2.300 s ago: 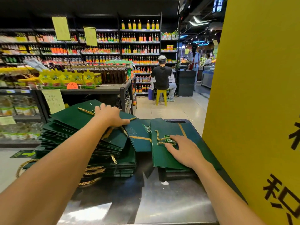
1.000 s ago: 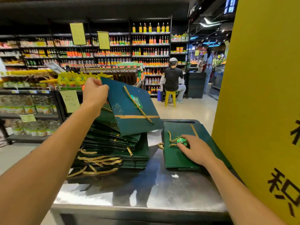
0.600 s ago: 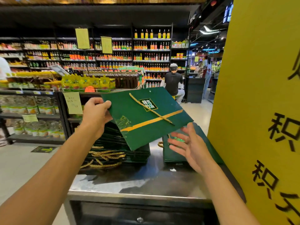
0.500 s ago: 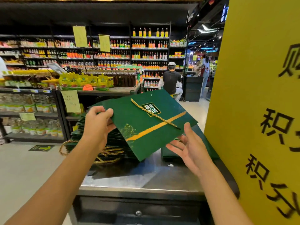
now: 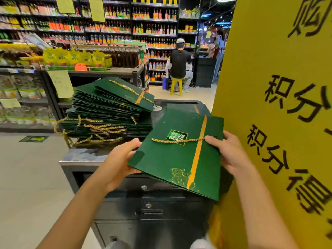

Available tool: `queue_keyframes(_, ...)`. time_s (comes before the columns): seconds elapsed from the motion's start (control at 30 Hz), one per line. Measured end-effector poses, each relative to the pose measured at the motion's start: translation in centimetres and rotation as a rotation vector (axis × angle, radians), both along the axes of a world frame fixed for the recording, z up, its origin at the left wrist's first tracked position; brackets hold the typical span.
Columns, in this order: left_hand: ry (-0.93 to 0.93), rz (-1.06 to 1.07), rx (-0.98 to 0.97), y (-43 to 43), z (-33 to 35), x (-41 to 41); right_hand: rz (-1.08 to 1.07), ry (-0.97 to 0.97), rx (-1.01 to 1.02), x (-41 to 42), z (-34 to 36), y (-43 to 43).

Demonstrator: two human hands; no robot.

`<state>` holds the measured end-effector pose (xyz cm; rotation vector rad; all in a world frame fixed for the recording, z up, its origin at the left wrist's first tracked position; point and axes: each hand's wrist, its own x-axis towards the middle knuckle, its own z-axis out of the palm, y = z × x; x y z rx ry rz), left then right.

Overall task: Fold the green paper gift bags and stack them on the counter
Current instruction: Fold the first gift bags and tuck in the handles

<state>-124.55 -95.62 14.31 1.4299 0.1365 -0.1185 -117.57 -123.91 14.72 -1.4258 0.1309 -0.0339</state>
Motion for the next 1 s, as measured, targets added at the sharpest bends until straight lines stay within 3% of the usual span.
queue_keyframes(0.1,-0.013,-0.051,0.170,-0.6,-0.9,-0.7,-0.061,-0.022,-0.222,-0.3,-0.5,-0.4)
queue_keyframes(0.3,0.019,-0.042,0.153,-1.9,-3.0,-1.7,-0.233,-0.229,-0.991,-0.4,-2.2,-0.8)
queue_keyframes(0.53,0.007,-0.040,0.186,-1.8,-3.2,-1.8,-0.010,-0.268,-1.409,0.2,-1.6,0.4)
queue_keyframes(0.63,0.014,-0.066,0.191,-1.6,-3.3,-1.8,0.107,-0.291,-1.405,0.7,-1.2,0.8)
queue_keyframes(1.0,-0.036,-0.071,0.148,-1.7,-3.7,-1.4,0.176,-0.349,-1.262,1.3,-0.9,0.5)
